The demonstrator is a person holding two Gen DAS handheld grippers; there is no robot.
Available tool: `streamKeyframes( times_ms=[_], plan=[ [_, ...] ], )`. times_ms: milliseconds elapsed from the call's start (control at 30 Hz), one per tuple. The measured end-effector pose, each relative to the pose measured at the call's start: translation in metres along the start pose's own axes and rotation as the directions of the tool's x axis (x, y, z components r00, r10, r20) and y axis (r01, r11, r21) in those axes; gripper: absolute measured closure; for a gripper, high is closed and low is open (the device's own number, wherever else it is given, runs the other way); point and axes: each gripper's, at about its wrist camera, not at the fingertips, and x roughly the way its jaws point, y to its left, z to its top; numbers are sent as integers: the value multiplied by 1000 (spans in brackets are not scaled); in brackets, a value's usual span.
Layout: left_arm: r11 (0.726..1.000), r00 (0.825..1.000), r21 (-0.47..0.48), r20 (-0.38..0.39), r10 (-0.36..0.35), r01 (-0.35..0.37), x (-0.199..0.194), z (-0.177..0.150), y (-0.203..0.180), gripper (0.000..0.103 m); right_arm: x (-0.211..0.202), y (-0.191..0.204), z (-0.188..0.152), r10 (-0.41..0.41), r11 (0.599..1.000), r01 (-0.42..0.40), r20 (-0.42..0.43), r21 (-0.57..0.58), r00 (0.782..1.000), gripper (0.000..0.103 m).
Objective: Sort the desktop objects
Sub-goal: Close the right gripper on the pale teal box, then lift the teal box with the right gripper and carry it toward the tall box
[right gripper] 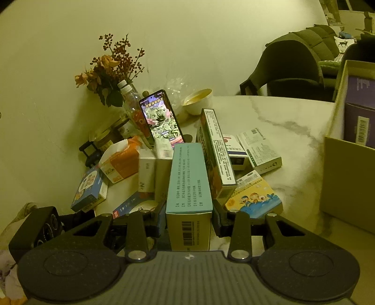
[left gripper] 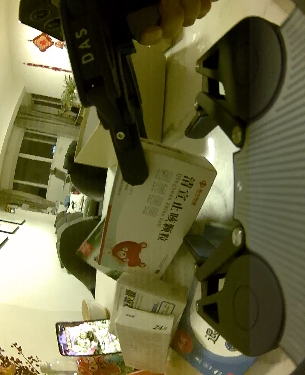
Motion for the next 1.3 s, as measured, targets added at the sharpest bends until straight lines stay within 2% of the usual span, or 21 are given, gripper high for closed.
streamKeyframes(
  times_ms=[733, 1000, 1133, 1300],
  plan=[
    [990, 993, 87, -48, -111, 115, 19, -12, -41, 14, -54, -24, -35, -73, 996, 72, 28, 46, 997, 62],
    [965, 980, 173, -67, -185, 194, 30, -16, -61, 14, -75, -27, -48, -152, 988, 152, 9, 24, 988, 62],
    [954, 976, 211, -85, -201, 215, 34, -15, -67, 7, -88, -24, -55, -197, 980, 197, 10, -4, 980, 62],
    [936, 969, 257, -108, -220, 241, 40, -15, -73, 3, -99, -18, -65, -250, 968, 250, 12, -37, 968, 61]
  ],
)
